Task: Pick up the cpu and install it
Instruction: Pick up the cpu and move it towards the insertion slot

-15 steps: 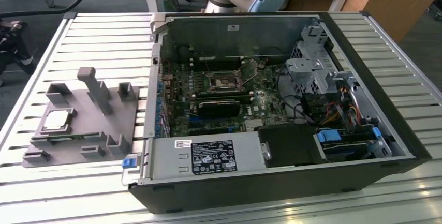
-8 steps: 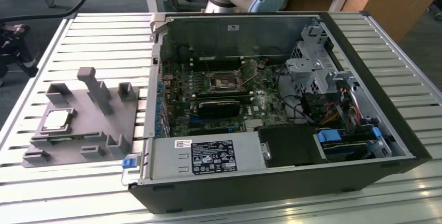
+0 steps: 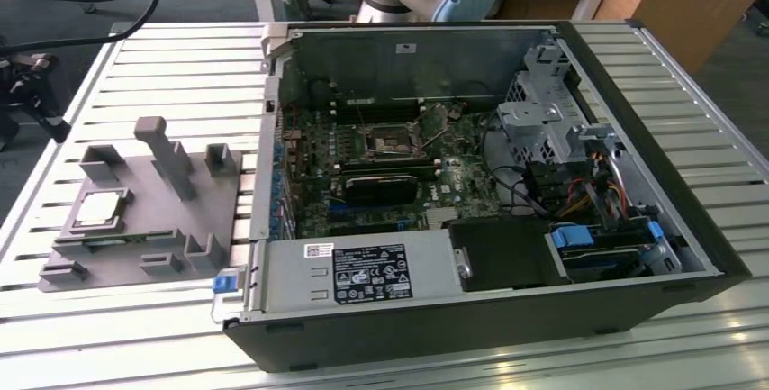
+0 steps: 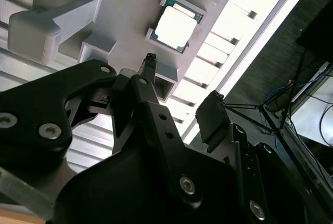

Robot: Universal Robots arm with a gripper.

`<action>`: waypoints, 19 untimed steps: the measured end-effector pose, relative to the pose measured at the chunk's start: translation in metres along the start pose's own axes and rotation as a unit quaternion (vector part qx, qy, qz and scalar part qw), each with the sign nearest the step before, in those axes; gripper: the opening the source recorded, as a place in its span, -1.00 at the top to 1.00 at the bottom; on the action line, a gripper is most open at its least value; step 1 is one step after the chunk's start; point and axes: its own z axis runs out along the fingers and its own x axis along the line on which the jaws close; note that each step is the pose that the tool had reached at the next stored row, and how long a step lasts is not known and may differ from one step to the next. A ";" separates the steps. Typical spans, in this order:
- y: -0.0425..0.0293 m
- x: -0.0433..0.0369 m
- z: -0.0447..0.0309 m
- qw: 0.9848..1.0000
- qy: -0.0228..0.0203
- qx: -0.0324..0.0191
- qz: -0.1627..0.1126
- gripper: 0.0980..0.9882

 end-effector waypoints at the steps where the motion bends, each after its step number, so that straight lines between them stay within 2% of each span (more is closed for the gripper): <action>1: -0.0001 0.0000 0.0018 1.000 0.000 0.000 0.000 -0.10; 6: -0.0003 -0.0002 0.0081 1.000 0.001 0.000 0.000 -0.10; 19: -0.0009 -0.0003 0.0178 1.000 0.001 0.000 0.000 -0.10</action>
